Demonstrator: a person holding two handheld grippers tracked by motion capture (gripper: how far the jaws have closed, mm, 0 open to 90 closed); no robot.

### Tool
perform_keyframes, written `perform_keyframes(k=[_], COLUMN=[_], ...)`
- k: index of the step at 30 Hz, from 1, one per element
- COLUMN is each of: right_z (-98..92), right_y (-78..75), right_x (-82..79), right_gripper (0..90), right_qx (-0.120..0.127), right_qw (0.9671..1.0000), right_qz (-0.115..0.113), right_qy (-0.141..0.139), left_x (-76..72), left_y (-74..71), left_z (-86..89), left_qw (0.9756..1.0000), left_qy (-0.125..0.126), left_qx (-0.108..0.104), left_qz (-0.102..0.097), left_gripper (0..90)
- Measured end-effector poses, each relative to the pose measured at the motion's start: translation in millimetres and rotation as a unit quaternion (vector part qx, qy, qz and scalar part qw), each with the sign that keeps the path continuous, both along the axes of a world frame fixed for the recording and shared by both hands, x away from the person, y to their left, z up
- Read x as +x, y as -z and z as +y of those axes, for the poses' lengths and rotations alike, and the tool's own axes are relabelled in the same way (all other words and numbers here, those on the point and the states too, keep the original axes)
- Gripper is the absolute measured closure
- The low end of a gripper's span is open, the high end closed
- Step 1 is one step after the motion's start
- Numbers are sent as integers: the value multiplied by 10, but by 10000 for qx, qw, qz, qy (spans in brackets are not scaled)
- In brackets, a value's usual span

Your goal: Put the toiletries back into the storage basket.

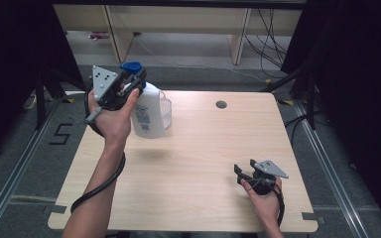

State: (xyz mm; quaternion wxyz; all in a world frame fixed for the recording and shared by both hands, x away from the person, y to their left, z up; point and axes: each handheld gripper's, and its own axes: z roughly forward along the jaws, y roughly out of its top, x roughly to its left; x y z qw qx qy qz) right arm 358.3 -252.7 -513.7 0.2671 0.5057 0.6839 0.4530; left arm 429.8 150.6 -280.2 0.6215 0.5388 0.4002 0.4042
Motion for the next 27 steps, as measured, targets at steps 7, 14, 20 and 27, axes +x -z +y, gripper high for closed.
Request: perform_keyframes(k=[7,14,20,27], right_z=[-11,-15,2,18], right_y=[-2,-1,-1,-9], right_x=[1,1,-3,-23], right_gripper=[328,328,328,328], right_qx=[-68,-127,-43,25], right_qw=[9999,9999,10000,10000], right_qz=[-98,-101,-53,83], right_qy=[-1,-27,-42,41], left_x=[55,136,190,261], left_y=[-50,-118,-116,-135], left_z=[-18,-40,-48,-75], left_qw=[10000,10000,10000,10000], left_qy=[38,27,24,38], left_qx=[-10,3,13,72], left_qz=[-19,-41,-6,-8], left_gripper=[599,599,599,600])
